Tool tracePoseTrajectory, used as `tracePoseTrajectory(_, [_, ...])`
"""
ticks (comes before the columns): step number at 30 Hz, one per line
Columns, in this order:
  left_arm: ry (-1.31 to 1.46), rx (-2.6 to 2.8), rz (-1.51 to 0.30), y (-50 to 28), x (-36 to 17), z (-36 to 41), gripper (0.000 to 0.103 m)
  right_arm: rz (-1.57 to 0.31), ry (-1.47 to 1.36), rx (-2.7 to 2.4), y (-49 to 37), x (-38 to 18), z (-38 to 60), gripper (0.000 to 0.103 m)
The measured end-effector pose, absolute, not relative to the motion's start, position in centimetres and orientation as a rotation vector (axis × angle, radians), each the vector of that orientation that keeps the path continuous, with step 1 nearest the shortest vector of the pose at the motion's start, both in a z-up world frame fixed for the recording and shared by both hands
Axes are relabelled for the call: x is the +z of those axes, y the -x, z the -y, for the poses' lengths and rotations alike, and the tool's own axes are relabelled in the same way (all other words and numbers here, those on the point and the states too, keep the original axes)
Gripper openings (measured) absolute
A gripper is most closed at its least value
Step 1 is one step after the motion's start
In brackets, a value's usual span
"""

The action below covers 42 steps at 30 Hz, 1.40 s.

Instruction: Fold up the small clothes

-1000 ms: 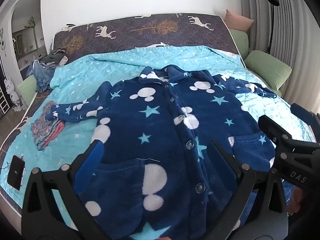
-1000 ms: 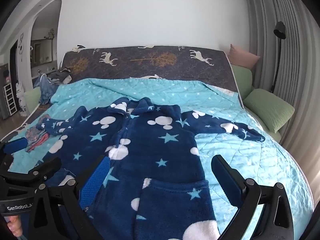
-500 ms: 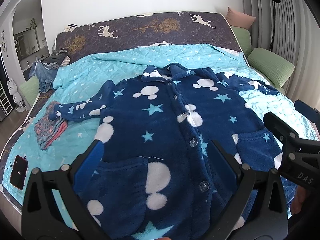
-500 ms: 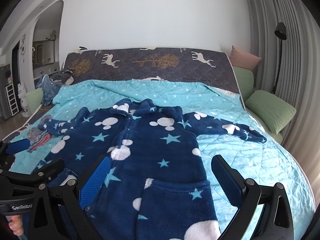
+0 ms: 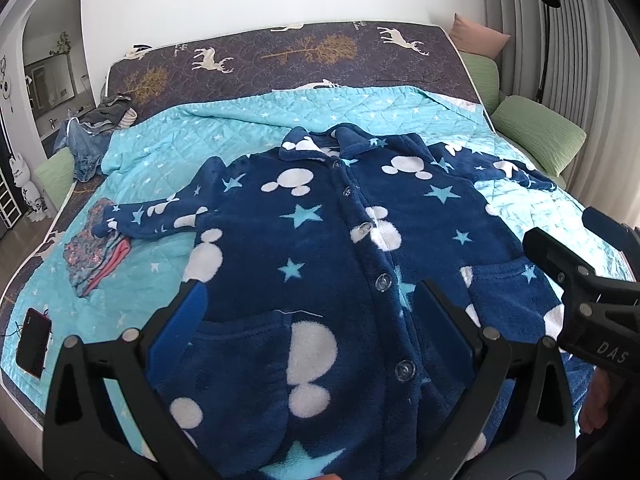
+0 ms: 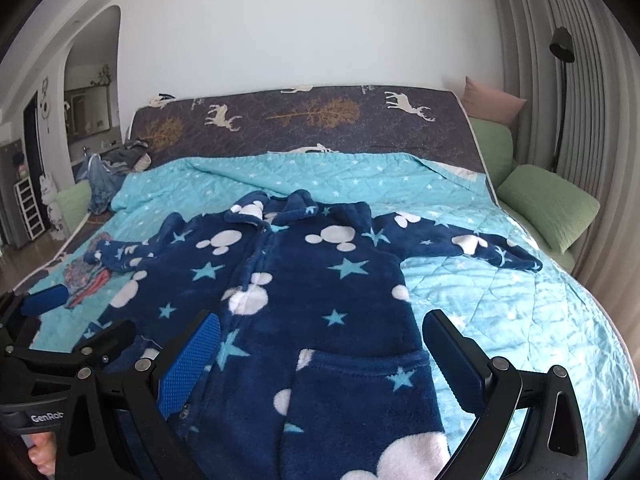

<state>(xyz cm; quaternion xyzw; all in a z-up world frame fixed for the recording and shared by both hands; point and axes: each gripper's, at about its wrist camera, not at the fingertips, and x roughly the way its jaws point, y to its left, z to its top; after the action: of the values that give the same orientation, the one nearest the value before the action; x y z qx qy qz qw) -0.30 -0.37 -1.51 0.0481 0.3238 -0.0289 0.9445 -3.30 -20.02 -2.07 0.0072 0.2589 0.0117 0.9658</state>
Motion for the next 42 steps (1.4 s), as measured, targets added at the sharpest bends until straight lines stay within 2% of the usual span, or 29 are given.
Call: tracePoseTrajectory(42, [-0.077, -0.072, -0.695, 0.0, -2.2, 0.1, 0.102, -0.558, -0.021, 0.034, 3.1, -3.1, 20.2, 0.103])
